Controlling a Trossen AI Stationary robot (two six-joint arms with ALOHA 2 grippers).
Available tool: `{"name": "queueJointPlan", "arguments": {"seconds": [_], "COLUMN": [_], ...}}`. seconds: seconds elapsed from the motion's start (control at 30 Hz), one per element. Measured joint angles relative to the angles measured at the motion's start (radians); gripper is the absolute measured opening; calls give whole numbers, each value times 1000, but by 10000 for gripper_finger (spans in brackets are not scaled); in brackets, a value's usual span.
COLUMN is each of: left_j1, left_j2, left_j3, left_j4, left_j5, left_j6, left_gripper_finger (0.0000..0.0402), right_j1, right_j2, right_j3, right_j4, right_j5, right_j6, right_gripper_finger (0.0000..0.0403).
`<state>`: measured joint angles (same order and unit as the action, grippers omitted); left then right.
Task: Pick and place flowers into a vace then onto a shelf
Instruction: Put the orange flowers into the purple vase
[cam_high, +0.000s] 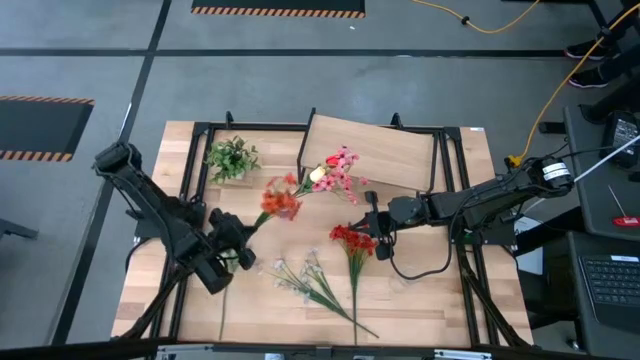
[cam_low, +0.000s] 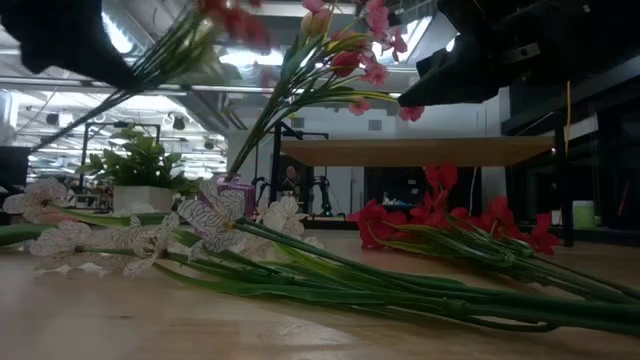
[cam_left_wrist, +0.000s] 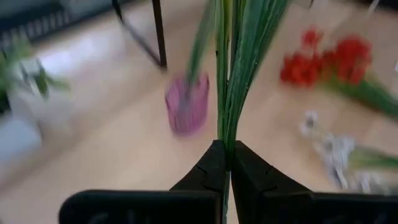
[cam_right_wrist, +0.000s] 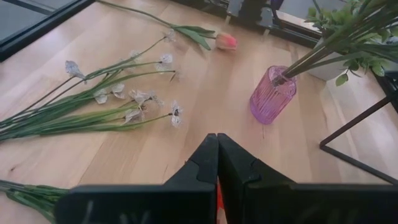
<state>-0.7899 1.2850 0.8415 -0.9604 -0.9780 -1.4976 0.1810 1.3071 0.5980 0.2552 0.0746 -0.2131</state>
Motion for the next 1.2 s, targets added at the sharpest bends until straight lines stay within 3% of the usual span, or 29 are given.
{"name": "queueJointPlan", "arguments": {"seconds": [0.13, 0.33, 0.5, 0.63, 0.93, 1.07, 1.2], "left_j1": [5, 48, 112, 148, 252, 325, 412], "left_j2": [-71, -158, -201, -244, -471, -526, -531], "left_j3": [-37, -40, -40, -71, -345, -450, -519], "left_j4": [10, 96, 264, 422, 1039, 1251, 1368], "left_j5": [-106, -109, -5, 10, 208, 274, 356], "left_j6": [60, 281, 610, 871, 1365, 1508, 1529], "left_gripper_finger": [6, 6, 5, 4, 4, 4, 3], "right_j1": [0, -1, -1, -1, -1, -1, -1], "right_j2": [0, 0, 0, 0, 1, 1, 1], "right_j3": [0, 0, 0, 0, 0, 0, 0], "right_j4": [12, 28, 41, 41, 41, 50, 73], "right_j5": [0, 0, 0, 0, 0, 0, 0], "right_j6": [-5, -6, -7, -7, -6, -5, -7], "right_gripper_finger": [5, 5, 5, 5, 5, 5, 5]}}
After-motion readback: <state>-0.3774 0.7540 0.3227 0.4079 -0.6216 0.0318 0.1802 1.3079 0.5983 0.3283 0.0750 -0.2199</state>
